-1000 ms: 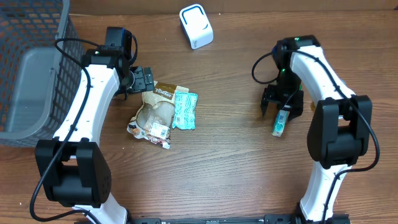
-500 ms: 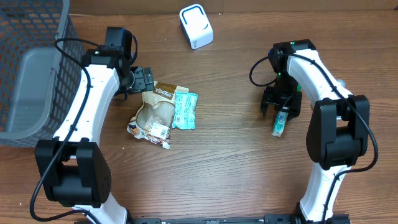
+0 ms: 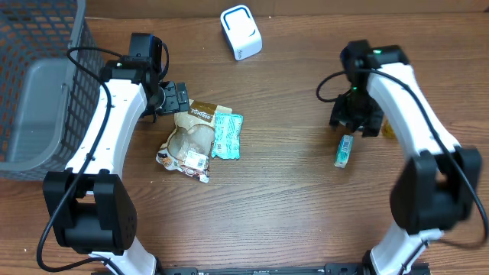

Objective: Scan the item barcode
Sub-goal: 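Release the jar and move the right gripper over the tissue pack, then close the right gripper on the Kleenex tissue pack and lift it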

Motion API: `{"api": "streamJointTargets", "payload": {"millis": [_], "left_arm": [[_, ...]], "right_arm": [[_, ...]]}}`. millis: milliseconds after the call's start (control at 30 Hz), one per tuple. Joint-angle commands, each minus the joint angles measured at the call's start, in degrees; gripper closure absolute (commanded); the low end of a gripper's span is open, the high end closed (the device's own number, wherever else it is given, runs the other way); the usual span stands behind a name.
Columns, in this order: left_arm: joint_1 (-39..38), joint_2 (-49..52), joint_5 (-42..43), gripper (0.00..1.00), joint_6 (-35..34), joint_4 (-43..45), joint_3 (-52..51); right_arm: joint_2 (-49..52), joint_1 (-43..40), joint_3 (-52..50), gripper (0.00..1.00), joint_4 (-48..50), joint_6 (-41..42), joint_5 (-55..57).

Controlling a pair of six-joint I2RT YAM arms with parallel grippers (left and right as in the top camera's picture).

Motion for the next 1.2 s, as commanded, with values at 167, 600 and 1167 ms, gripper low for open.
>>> {"api": "streamJointTargets", "payload": {"millis": [167,600,1167], "left_arm": [[0.0,-0.4,-0.3,0.01,-0.2,0.0,0.7],[0.0,-0.4,-0.3,0.0,-0.2,0.0,0.7],[0.0,-0.4,-0.3,0.0,-0.2,0.0,0.7]], "right_arm": [[-5.6,-0.1,-9.8,0.36,7.7,5.0,4.2],[-5.6,-0.1,-22.4,0.41,21.4,3.3,1.1],[-5.6,-0.1,-27.3,0.54,26.3,3.0,-1.0]]}}
